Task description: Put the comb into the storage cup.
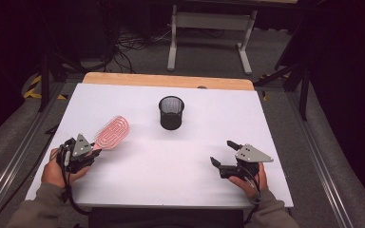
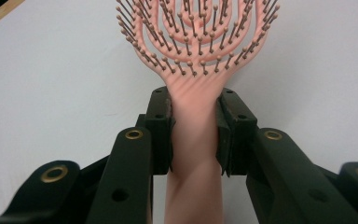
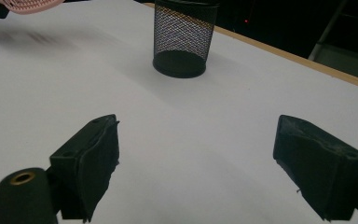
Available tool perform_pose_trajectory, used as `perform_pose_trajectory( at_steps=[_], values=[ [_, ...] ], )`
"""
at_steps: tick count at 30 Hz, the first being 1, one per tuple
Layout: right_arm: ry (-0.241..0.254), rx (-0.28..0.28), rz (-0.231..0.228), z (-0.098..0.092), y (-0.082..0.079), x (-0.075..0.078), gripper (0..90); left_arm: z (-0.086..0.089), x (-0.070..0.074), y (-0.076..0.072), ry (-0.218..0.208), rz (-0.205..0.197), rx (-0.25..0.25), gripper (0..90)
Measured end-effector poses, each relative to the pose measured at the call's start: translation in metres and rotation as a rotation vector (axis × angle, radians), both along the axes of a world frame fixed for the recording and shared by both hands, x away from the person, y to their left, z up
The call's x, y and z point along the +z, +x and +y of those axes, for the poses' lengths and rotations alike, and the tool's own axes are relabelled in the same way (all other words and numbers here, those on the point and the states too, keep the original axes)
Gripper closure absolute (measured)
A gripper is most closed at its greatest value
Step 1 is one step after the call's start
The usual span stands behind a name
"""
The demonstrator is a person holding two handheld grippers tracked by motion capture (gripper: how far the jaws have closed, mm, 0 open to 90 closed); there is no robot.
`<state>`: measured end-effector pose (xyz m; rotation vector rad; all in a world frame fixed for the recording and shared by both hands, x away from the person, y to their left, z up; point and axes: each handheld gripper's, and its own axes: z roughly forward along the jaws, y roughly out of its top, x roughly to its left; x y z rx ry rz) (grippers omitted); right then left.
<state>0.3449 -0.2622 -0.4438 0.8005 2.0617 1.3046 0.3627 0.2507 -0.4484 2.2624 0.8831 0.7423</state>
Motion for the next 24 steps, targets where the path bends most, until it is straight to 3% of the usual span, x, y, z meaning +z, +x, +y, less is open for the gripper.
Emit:
perform_pose_trajectory(
  at_steps=[12, 24],
  values=[
    [0.028, -0.025, -0.014, -0.004, 0.0, 0.001, 14.8, -0.007, 0.006, -0.004, -0.027, -0.084, -0.036, 69.6],
    [0.034, -0.023, -0.04, -0.004, -0.001, 0.005, 14.7, -0.011, 0.012, -0.007, -0.085, -0.151, -0.043, 69.6]
  ],
)
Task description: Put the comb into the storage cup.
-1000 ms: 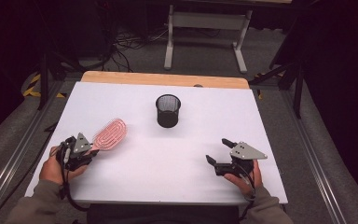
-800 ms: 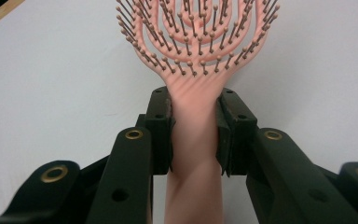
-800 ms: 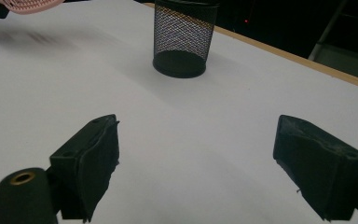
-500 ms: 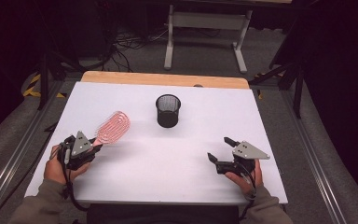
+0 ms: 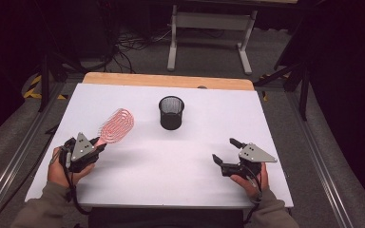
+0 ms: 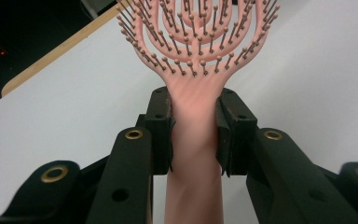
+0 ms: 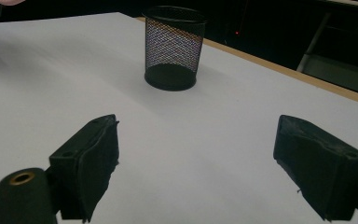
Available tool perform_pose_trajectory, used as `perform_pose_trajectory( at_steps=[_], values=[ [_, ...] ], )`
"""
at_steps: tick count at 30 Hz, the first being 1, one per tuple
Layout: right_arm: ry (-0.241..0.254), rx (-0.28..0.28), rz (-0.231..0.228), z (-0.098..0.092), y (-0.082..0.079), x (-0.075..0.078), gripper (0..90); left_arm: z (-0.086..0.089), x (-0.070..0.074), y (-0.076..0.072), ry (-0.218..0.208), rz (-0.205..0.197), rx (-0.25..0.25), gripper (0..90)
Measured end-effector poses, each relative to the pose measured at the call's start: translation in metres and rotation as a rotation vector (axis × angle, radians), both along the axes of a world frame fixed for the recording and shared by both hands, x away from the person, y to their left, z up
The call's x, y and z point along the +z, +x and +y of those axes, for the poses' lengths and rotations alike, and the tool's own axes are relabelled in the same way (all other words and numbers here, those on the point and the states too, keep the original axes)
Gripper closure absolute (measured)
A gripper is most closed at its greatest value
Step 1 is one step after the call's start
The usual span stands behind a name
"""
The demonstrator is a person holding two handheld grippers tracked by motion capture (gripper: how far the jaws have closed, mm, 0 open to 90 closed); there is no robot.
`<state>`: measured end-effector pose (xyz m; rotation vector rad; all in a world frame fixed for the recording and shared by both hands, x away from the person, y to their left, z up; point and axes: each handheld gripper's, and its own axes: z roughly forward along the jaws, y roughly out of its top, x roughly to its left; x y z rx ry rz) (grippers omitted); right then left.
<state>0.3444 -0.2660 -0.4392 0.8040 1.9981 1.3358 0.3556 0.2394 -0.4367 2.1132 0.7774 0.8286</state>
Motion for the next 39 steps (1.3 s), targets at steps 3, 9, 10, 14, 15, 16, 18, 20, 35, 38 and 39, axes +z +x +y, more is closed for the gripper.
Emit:
perform_pose_trajectory(
  at_steps=[3, 9, 10, 14, 15, 16, 18, 20, 35, 38, 39],
  values=[
    [-0.004, -0.002, -0.002, 0.001, 0.0, 0.001, 14.6, -0.002, 0.0, 0.001, -0.012, -0.014, -0.002, 69.6],
    [-0.003, 0.001, -0.028, 0.003, 0.001, 0.005, 13.9, -0.009, 0.002, 0.004, -0.035, -0.051, -0.02, 69.6],
    [-0.002, 0.0, -0.04, 0.005, 0.001, 0.007, 14.0, -0.013, 0.003, 0.005, -0.046, -0.058, -0.027, 69.6],
    [0.013, 0.019, -0.066, 0.009, 0.0, 0.013, 12.8, -0.02, 0.004, 0.006, -0.067, -0.085, -0.038, 69.6],
    [0.013, 0.019, -0.066, 0.009, 0.0, 0.013, 12.8, -0.02, 0.004, 0.006, -0.067, -0.085, -0.038, 69.6],
    [0.012, 0.026, -0.069, 0.01, 0.0, 0.014, 11.9, -0.023, 0.005, 0.007, -0.07, -0.095, -0.043, 69.6],
    [0.011, 0.036, -0.074, 0.014, 0.001, 0.018, 11.2, -0.03, 0.008, 0.008, -0.083, -0.112, -0.056, 69.6],
    [0.021, 0.04, -0.074, 0.015, 0.002, 0.019, 10.9, -0.033, 0.009, 0.009, -0.088, -0.113, -0.066, 69.6],
    [0.076, 0.098, -0.09, 0.051, 0.016, 0.036, 7.9, -0.076, 0.018, 0.018, -0.161, -0.162, -0.124, 69.6],
    [0.089, 0.141, -0.085, 0.061, 0.019, 0.04, 7.1, -0.083, 0.019, 0.018, -0.167, -0.163, -0.138, 69.6],
    [0.091, 0.15, -0.082, 0.063, 0.019, 0.041, 7.1, -0.087, 0.019, 0.018, -0.167, -0.162, -0.147, 69.6]
  ],
)
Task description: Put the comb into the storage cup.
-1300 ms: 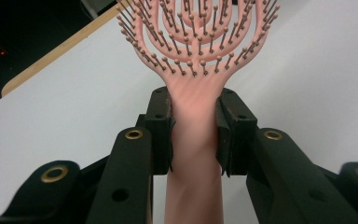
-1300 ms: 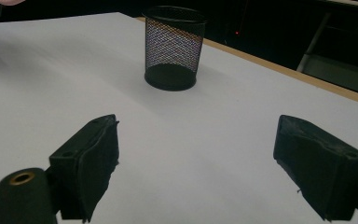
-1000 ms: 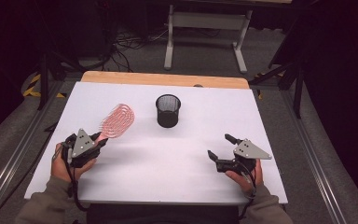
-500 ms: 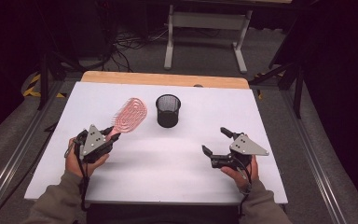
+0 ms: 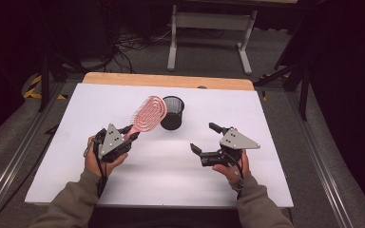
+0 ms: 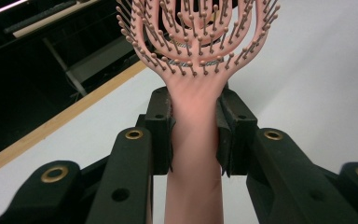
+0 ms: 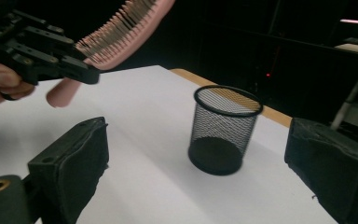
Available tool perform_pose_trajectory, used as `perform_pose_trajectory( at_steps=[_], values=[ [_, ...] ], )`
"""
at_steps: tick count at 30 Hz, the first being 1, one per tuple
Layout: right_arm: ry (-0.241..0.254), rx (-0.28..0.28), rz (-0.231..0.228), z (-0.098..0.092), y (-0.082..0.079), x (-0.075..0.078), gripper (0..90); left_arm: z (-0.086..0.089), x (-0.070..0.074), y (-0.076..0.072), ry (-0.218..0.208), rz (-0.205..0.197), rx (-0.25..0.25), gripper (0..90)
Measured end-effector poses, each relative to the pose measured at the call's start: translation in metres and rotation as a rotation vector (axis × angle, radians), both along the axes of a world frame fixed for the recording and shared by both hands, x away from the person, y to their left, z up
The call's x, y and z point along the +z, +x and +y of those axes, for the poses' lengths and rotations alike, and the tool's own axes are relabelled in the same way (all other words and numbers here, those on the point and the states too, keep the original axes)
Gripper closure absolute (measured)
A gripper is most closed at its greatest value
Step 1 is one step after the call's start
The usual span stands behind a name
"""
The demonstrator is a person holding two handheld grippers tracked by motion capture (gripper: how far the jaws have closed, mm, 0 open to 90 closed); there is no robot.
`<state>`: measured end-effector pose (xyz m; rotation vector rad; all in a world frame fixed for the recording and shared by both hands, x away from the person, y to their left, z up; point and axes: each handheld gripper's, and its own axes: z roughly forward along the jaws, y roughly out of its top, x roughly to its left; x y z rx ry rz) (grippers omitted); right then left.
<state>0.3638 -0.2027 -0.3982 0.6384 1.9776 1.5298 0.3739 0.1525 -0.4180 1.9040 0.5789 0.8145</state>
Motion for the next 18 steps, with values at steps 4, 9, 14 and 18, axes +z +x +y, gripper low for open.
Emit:
perform_pose_trajectory(
  at_steps=[4, 9, 14, 18],
  values=[
    [0.001, 0.031, 0.017, 0.016, 0.004, 0.002, 7.0, -0.008, 0.0, 0.0, 0.004, -0.003, -0.022, 69.6],
    [-0.001, 0.058, 0.035, 0.031, 0.008, 0.003, 7.0, -0.017, -0.002, -0.001, 0.0, -0.004, -0.04, 69.6],
    [-0.001, 0.094, 0.052, 0.044, 0.009, 0.004, 6.9, -0.028, -0.004, -0.002, 0.004, -0.007, -0.06, 69.6],
    [0.024, 0.112, 0.061, 0.049, 0.01, 0.006, 6.9, -0.039, -0.006, -0.003, 0.012, -0.009, -0.076, 69.6]
  ],
)
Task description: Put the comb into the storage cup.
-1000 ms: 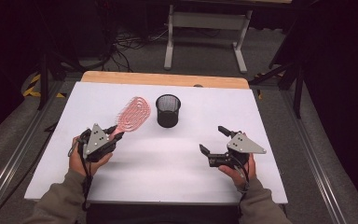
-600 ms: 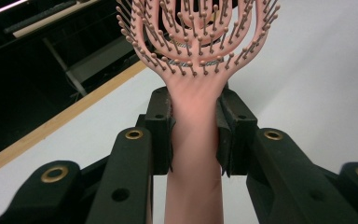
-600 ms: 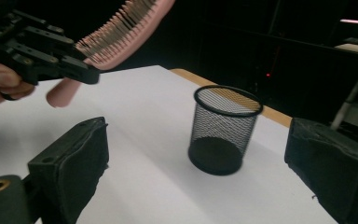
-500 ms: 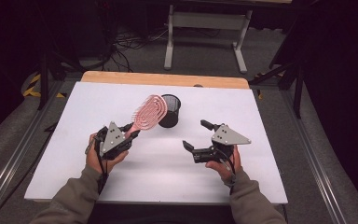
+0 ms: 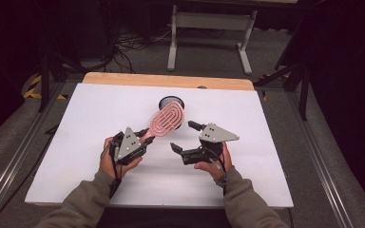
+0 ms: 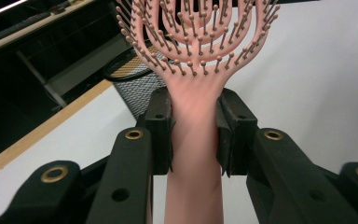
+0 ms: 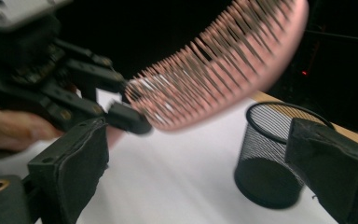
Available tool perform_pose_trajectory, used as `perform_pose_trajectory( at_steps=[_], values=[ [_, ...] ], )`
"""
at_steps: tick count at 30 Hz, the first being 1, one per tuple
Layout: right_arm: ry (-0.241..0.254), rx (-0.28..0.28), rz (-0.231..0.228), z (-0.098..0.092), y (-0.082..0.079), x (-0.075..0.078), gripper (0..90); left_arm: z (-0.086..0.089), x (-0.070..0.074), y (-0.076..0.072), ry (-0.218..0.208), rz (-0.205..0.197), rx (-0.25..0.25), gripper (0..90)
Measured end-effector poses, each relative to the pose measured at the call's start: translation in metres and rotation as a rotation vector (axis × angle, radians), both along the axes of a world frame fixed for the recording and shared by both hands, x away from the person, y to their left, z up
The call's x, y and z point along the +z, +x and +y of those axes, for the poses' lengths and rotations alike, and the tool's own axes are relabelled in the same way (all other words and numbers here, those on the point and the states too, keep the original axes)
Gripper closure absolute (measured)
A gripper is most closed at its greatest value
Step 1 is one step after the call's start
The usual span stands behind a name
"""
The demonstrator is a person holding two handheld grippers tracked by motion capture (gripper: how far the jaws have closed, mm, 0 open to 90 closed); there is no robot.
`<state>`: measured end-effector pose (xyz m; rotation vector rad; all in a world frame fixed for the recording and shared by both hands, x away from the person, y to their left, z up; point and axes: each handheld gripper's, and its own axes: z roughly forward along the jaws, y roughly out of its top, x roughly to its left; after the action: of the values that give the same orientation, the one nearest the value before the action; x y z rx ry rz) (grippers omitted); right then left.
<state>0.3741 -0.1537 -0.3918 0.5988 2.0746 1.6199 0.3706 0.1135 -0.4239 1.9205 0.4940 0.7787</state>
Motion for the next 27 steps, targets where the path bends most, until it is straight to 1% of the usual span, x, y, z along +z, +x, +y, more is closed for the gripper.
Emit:
perform_pose_trajectory(
  at_steps=[1, 2, 3, 4, 5, 7, 9, 11, 12, 15, 17, 18, 19, 20, 21, 22, 23, 24, 27],
  values=[
    [0.012, -0.01, -0.008, 0.002, -0.001, 0.002, 7.2, -0.003, -0.001, 0.0, 0.0, -0.002, -0.008, 69.6],
    [0.012, -0.01, -0.008, 0.002, -0.001, 0.002, 7.2, -0.006, -0.002, 0.0, 0.0, 0.001, -0.014, 69.6],
    [0.025, -0.015, -0.003, 0.003, -0.001, 0.004, 7.5, -0.009, -0.002, -0.001, 0.011, -0.005, -0.017, 69.5],
    [0.025, -0.015, -0.003, 0.003, -0.001, 0.004, 7.5, -0.012, -0.003, -0.002, 0.004, -0.004, -0.021, 69.5],
    [0.035, -0.034, 0.0, 0.003, -0.001, 0.005, 8.0, -0.014, -0.003, -0.002, 0.009, -0.005, -0.029, 69.5],
    [0.041, -0.035, 0.003, 0.003, -0.001, 0.006, 8.2, -0.02, -0.005, -0.003, 0.01, -0.002, -0.03, 69.5],
    [0.071, -0.03, 0.013, 0.002, -0.001, 0.005, 6.7, -0.025, -0.009, -0.004, 0.007, 0.009, -0.034, 69.6],
    [0.095, -0.034, 0.02, 0.001, -0.001, 0.004, 6.4, -0.029, -0.011, -0.005, 0.013, 0.004, -0.025, 69.6],
    [0.105, -0.034, 0.029, 0.0, 0.0, 0.003, 5.9, -0.03, -0.013, -0.006, 0.016, 0.01, -0.025, 69.5],
    [0.117, -0.037, 0.041, 0.0, 0.0, 0.001, 7.3, -0.032, -0.016, -0.006, 0.018, 0.019, -0.021, 69.6],
    [0.149, -0.05, 0.044, -0.001, -0.002, 0.0, 16.3, -0.033, -0.017, -0.006, 0.025, 0.02, -0.015, 69.6],
    [0.16, -0.052, 0.043, -0.002, -0.002, 0.0, 20.0, -0.034, -0.017, -0.006, 0.025, 0.023, -0.017, 69.6],
    [0.18, -0.053, 0.041, -0.003, -0.002, 0.0, 23.1, -0.034, -0.018, -0.006, 0.026, 0.024, -0.018, 69.7],
    [0.18, -0.053, 0.041, -0.003, -0.002, 0.0, 23.1, -0.035, -0.018, -0.006, 0.031, 0.02, -0.018, 69.7],
    [0.191, -0.051, 0.046, -0.004, -0.003, 0.0, 25.4, -0.035, -0.018, -0.007, 0.037, 0.017, -0.023, 69.7],
    [0.198, -0.045, 0.047, -0.005, -0.003, 0.0, 27.9, -0.036, -0.018, -0.007, 0.035, 0.016, -0.023, 69.7],
    [0.209, -0.044, 0.046, -0.006, -0.004, 0.0, 32.8, -0.036, -0.018, -0.008, 0.041, 0.011, -0.022, 69.7],
    [0.209, -0.044, 0.046, -0.006, -0.004, 0.0, 32.8, -0.036, -0.018, -0.008, 0.047, 0.011, -0.023, 69.7],
    [0.204, -0.03, 0.046, -0.006, -0.005, 0.001, 39.8, -0.037, -0.02, -0.008, 0.056, 0.009, -0.024, 69.7]
  ],
)
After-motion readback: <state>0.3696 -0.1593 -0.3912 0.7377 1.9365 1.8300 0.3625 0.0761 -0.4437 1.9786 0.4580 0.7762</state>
